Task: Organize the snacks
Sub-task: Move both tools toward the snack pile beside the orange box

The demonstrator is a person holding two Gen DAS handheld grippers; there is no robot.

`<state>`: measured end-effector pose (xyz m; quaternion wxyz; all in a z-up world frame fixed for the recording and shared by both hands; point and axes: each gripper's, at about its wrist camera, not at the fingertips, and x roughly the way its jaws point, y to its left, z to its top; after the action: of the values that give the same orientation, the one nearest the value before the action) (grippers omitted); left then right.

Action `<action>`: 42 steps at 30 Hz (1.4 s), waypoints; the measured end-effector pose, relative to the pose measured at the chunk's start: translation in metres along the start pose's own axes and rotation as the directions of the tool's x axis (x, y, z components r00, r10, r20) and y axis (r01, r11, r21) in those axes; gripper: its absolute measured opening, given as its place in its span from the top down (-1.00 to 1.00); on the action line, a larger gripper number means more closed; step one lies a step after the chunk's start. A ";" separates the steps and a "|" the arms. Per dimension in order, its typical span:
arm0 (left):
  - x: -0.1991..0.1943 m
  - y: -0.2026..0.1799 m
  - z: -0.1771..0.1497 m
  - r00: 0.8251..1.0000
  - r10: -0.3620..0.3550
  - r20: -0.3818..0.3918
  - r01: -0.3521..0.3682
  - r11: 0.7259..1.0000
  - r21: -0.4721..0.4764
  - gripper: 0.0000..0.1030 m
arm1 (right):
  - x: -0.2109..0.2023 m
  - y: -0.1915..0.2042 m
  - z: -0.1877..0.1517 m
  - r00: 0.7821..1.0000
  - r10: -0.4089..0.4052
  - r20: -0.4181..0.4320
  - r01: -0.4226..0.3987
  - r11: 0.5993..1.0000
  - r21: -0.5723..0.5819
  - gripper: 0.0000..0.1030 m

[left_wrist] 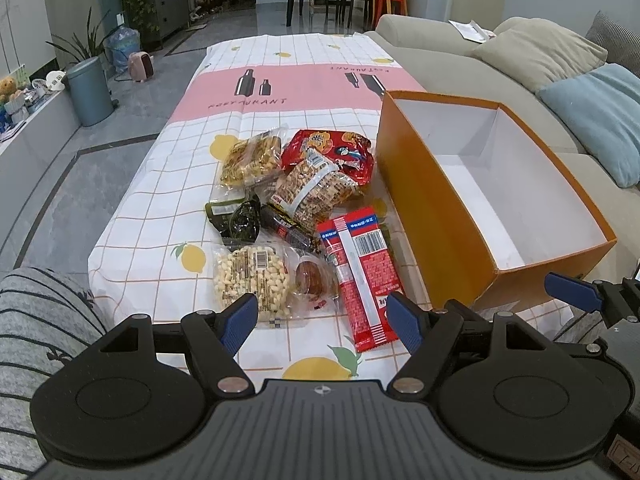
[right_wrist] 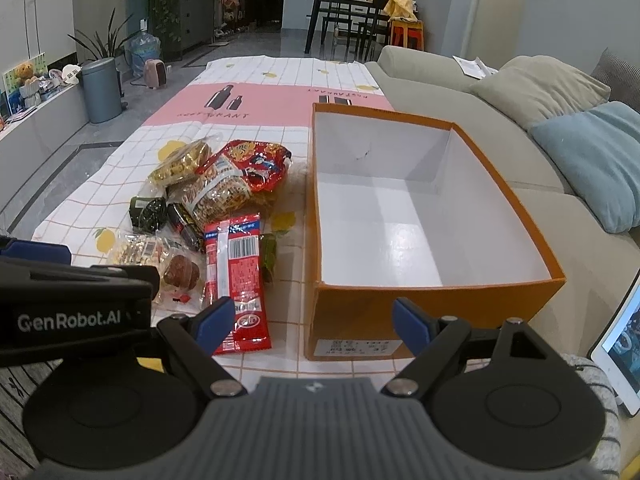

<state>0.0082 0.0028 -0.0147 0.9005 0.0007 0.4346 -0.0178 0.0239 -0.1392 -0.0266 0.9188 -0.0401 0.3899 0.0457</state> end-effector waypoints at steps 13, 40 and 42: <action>0.005 0.002 -0.002 0.999 -0.001 -0.047 0.001 1.000 -0.008 -0.67 | 0.006 0.001 -0.001 0.999 0.004 -0.040 -0.004 1.000 -0.011 -0.61; 0.010 0.007 0.000 0.997 -0.010 -0.077 0.010 1.000 -0.003 -0.66 | 0.010 0.003 -0.002 0.998 0.019 -0.063 -0.020 1.000 -0.020 -0.62; 0.008 0.010 0.002 0.998 -0.008 -0.070 0.008 1.000 0.004 -0.66 | 0.007 0.003 -0.003 0.999 0.027 -0.045 -0.028 0.999 -0.017 -0.62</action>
<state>0.0144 0.0126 -0.0199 0.8846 0.0013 0.4658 -0.0220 0.0269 -0.1366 -0.0337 0.9087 -0.0439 0.4107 0.0607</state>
